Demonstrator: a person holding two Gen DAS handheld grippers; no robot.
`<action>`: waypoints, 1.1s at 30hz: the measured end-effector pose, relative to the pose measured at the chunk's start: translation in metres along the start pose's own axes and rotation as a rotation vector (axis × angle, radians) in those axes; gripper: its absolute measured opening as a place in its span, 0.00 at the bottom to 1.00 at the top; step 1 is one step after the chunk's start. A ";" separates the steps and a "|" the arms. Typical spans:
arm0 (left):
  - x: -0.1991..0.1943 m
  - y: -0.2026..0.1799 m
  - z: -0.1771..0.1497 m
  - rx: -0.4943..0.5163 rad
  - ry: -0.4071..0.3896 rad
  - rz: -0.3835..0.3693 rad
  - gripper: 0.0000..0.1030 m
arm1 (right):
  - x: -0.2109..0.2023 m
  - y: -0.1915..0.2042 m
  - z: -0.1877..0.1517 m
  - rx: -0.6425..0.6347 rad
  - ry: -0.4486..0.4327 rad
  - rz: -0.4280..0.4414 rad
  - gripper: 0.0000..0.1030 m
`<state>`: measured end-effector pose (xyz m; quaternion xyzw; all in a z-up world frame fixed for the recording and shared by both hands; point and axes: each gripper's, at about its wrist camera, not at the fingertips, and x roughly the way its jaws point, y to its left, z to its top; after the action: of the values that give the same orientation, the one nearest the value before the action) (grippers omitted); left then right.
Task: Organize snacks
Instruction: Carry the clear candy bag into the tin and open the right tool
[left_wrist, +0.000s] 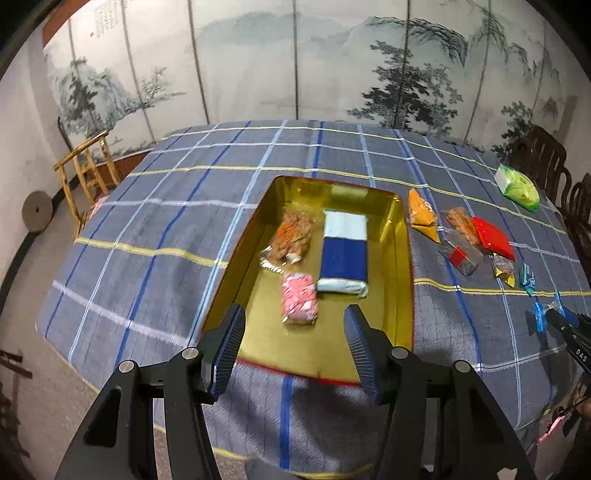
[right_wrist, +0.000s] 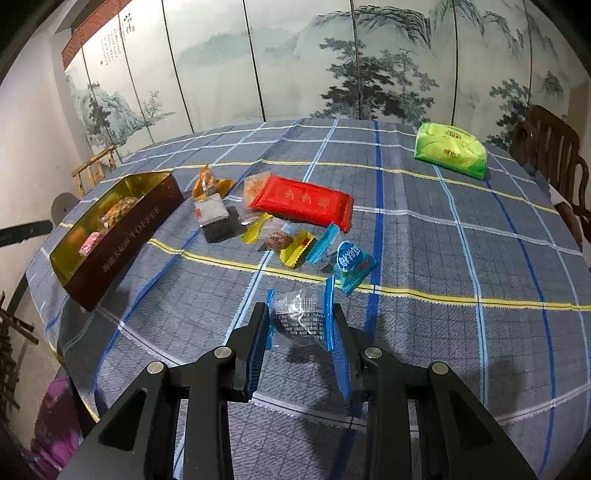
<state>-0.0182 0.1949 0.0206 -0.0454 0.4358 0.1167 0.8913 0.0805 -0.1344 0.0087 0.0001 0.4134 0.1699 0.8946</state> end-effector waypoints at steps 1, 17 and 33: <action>-0.002 0.004 -0.002 -0.013 0.000 0.007 0.51 | -0.001 0.002 0.001 -0.001 -0.001 0.006 0.33; 0.001 0.038 -0.042 -0.088 0.088 -0.004 0.50 | 0.004 0.075 0.052 -0.063 -0.034 0.176 0.33; -0.017 0.038 -0.054 -0.034 0.054 -0.037 0.50 | 0.053 0.209 0.084 -0.245 0.034 0.340 0.33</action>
<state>-0.0793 0.2194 0.0019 -0.0718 0.4565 0.1066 0.8804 0.1109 0.0901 0.0544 -0.0420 0.3984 0.3674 0.8394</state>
